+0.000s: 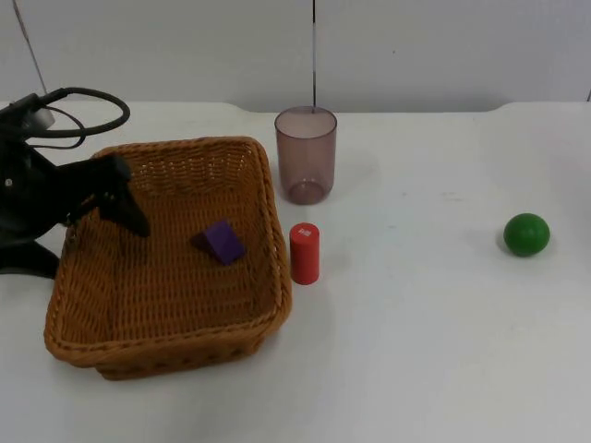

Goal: Pick up the basket with the left hand and place the triangular block into the basket with the right hand.

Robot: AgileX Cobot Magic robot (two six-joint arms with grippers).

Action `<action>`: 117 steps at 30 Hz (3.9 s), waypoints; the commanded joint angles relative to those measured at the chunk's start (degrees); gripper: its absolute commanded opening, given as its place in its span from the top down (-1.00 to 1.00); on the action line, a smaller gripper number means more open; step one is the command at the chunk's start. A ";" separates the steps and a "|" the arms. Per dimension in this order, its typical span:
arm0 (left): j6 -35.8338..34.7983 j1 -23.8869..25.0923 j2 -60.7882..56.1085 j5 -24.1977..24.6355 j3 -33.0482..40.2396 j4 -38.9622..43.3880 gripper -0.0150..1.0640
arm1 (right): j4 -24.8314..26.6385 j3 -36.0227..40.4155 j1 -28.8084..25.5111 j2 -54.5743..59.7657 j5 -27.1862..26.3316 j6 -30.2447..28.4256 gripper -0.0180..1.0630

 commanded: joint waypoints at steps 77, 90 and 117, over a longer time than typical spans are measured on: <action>-43.77 -10.48 -64.83 7.81 -14.39 64.40 -0.97 | -10.99 9.05 -0.31 -29.82 -6.58 8.16 -0.97; -41.92 -9.98 -85.18 20.40 -14.39 61.83 -0.97 | -15.32 10.33 -0.16 -51.88 2.45 7.64 -0.97; -25.67 -2.00 -110.96 29.05 -14.36 50.16 -0.97 | 1.08 3.05 -0.87 -65.31 15.97 -1.48 -0.97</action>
